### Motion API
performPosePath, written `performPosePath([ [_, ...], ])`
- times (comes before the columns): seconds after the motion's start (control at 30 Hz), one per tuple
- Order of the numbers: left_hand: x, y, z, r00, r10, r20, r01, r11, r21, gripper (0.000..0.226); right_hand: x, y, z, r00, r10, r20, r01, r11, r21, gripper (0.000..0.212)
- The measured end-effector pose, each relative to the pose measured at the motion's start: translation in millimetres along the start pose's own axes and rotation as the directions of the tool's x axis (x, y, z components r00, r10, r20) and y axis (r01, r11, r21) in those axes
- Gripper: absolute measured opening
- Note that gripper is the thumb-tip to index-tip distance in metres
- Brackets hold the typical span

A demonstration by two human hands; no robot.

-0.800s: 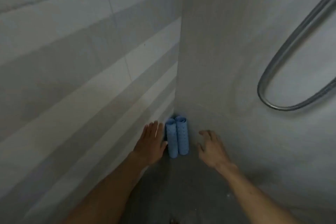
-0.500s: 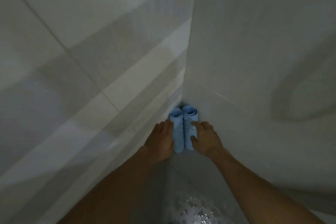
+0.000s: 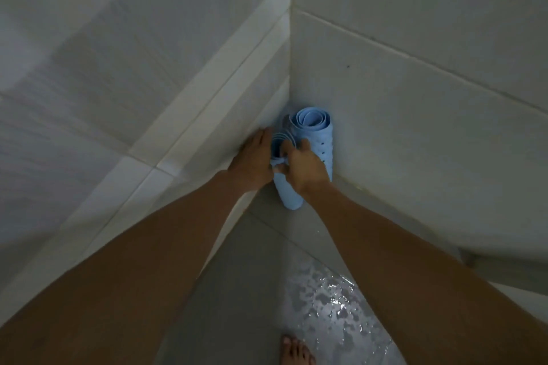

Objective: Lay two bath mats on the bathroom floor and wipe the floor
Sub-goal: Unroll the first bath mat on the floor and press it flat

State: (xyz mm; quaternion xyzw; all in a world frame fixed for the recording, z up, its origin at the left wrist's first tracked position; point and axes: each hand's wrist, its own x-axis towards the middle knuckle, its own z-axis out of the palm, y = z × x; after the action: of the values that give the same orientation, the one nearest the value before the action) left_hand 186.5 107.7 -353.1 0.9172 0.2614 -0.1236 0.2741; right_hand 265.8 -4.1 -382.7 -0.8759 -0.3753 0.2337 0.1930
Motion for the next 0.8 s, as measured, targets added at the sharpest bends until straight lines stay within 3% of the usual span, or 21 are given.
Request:
performPosePath([
  [0.1, -9.7, -3.7, 8.4, 0.999, 0.042, 0.003, -0.041, 0.986, -0.159, 0.042, -28.3, 8.6, 20.2, 0.992, -0.091, -0.083, 0.094, 0.995, 0.033, 0.028],
  [0.2, -37.9, -3.7, 12.6, 0.988, 0.124, 0.095, -0.088, 0.944, -0.318, 0.053, -63.8, 18.6, 32.3, 0.983, -0.135, -0.123, 0.148, 0.984, 0.098, 0.026],
  [0.27, -57.9, -6.1, 17.0, 0.983, 0.140, 0.120, -0.097, 0.945, -0.311, 0.065, -88.3, 22.0, 32.9, 0.979, -0.146, -0.143, 0.166, 0.976, 0.141, 0.032],
  [0.33, -75.8, -7.0, 21.4, 0.982, 0.128, 0.141, -0.081, 0.952, -0.295, 0.067, -112.3, 18.7, 28.8, 0.990, -0.075, -0.117, 0.099, 0.971, 0.219, 0.042],
  [0.4, -95.3, -6.3, 26.2, 0.978, 0.103, 0.183, -0.046, 0.956, -0.289, 0.067, -134.3, 13.7, 24.2, 1.000, -0.006, -0.002, 0.006, 0.967, 0.253, 0.053],
  [0.5, -132.6, -1.7, 34.6, 0.971, 0.134, 0.196, -0.080, 0.961, -0.263, 0.062, -168.3, 8.6, 19.5, 0.985, 0.062, 0.160, -0.083, 0.988, 0.127, 0.067],
  [0.6, -174.2, 3.3, 41.0, 0.968, 0.152, 0.198, -0.117, 0.977, -0.180, 0.056, -212.6, 7.6, 16.3, 0.947, 0.196, 0.255, -0.163, 0.976, -0.144, 0.065],
  [0.7, -218.5, 7.0, 44.1, 0.952, 0.188, 0.241, -0.166, 0.980, -0.108, 0.055, -264.2, 1.0, 9.3, 0.990, 0.040, 0.132, 0.005, 0.947, -0.322, 0.044],
  [0.8, -256.1, 10.9, 48.9, 0.910, 0.269, 0.316, -0.284, 0.959, 0.001, 0.058, -309.5, -17.5, -4.2, 0.983, -0.039, 0.177, 0.104, 0.922, -0.372, 0.038],
])
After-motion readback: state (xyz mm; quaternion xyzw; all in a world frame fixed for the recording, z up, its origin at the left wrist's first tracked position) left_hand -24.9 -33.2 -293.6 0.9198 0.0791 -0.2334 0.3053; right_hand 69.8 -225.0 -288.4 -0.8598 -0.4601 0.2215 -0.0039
